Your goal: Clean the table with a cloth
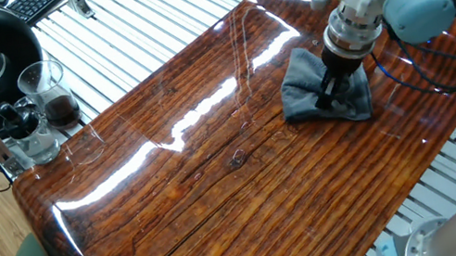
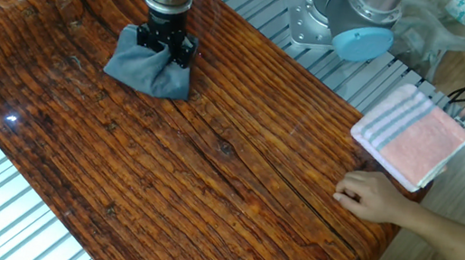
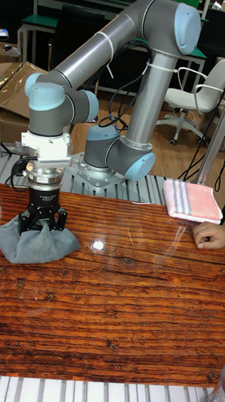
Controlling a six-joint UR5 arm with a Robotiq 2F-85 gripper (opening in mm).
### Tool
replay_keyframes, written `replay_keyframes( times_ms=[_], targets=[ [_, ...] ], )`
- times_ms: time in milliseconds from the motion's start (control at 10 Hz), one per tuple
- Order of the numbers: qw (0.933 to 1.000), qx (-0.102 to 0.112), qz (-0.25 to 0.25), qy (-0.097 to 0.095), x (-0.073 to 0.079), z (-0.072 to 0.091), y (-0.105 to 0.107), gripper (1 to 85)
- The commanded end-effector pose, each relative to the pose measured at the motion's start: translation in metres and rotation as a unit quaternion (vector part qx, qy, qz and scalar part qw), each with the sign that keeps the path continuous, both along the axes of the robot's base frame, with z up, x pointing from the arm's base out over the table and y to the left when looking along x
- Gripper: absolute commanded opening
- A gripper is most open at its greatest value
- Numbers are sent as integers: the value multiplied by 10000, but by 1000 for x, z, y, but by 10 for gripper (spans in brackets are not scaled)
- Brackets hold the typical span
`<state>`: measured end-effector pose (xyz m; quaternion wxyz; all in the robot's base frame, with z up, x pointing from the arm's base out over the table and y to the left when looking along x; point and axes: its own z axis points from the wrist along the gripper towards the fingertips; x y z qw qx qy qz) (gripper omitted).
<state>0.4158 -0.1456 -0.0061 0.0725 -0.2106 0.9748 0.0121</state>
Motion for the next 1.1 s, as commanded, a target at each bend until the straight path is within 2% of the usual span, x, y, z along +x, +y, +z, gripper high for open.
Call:
replay_keyframes(
  times_ms=[0, 100, 200, 400, 500, 700, 800, 900, 1000],
  targets=[
    [9985, 299, 459, -10, -2, 2, 17, 10],
    [9984, 314, 478, 26, -4, 2, 18, 10],
    [9983, 417, 413, 59, -6, 2, 22, 10],
    [9960, 816, 103, 356, 0, 8, 60, 10],
    [9959, 821, 61, 384, 5, 10, 69, 10],
    [9969, 706, -20, 332, 10, 2, 79, 10],
    [9976, 639, -109, 241, 12, -3, 91, 10],
    [9977, 617, -235, 138, 13, -7, 112, 10],
    [9978, 562, -330, 107, 15, -8, 126, 10]
  ],
)
